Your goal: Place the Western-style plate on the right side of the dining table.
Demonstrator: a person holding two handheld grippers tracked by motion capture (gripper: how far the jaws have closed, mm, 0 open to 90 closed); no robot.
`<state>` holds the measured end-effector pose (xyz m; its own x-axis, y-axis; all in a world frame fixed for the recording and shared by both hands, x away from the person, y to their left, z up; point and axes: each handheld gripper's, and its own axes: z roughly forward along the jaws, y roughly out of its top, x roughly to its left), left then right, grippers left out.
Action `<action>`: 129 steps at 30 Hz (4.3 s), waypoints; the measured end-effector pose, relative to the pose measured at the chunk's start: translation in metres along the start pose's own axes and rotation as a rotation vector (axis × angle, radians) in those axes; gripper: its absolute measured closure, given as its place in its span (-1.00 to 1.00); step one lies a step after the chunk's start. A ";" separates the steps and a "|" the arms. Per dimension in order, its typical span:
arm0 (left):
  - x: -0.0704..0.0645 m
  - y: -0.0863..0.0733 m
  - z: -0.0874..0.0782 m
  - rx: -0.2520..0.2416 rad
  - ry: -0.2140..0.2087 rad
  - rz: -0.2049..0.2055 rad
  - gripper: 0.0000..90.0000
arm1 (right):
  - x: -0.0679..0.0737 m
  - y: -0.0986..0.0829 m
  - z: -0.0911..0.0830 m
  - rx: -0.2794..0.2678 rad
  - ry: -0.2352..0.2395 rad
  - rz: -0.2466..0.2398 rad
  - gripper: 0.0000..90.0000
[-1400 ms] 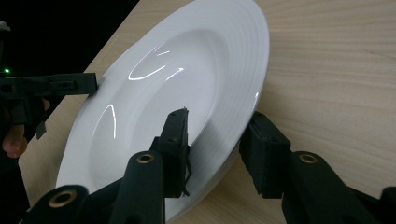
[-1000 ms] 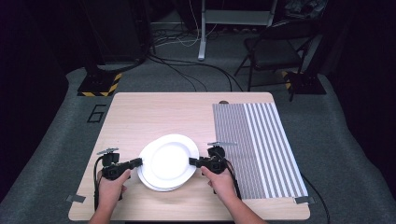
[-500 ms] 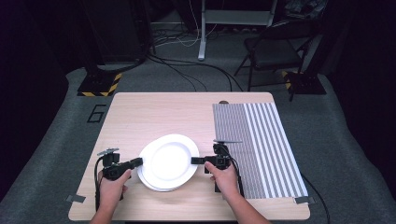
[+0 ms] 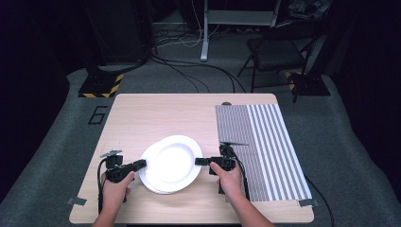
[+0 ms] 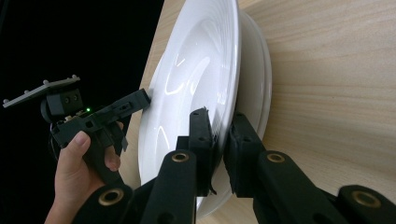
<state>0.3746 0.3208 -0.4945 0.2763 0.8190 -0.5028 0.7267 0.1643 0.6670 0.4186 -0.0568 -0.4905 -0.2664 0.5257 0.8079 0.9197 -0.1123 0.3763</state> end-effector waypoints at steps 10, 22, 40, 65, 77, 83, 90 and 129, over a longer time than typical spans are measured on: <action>-0.001 0.000 0.002 -0.011 -0.021 0.024 0.48 | -0.001 0.002 -0.004 0.000 0.017 0.009 0.86; -0.006 -0.001 0.005 -0.014 -0.043 0.030 0.22 | -0.001 0.006 -0.018 -0.018 0.029 0.004 0.91; -0.014 -0.007 0.023 0.041 -0.130 -0.027 0.08 | -0.014 0.004 -0.021 -0.031 0.073 0.069 0.89; -0.024 -0.007 0.023 0.064 -0.108 -0.024 0.22 | -0.003 -0.004 -0.020 -0.079 -0.053 -0.066 0.70; -0.031 -0.005 0.016 0.024 -0.081 0.016 0.23 | 0.011 -0.015 -0.013 -0.117 -0.179 -0.218 0.46; -0.035 -0.005 0.014 0.015 -0.065 0.035 0.23 | 0.019 -0.021 -0.009 -0.130 -0.253 -0.325 0.33; -0.039 -0.004 0.011 -0.002 -0.047 0.067 0.23 | 0.022 -0.024 -0.006 -0.142 -0.285 -0.364 0.27; -0.074 0.008 0.029 -0.013 -0.077 0.181 0.18 | 0.021 -0.030 -0.043 -0.237 -0.342 -0.368 0.16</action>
<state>0.3779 0.2450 -0.4681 0.4490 0.7916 -0.4145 0.6530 0.0260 0.7569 0.3725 -0.0784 -0.4653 -0.4125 0.8057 0.4251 0.6829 -0.0354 0.7297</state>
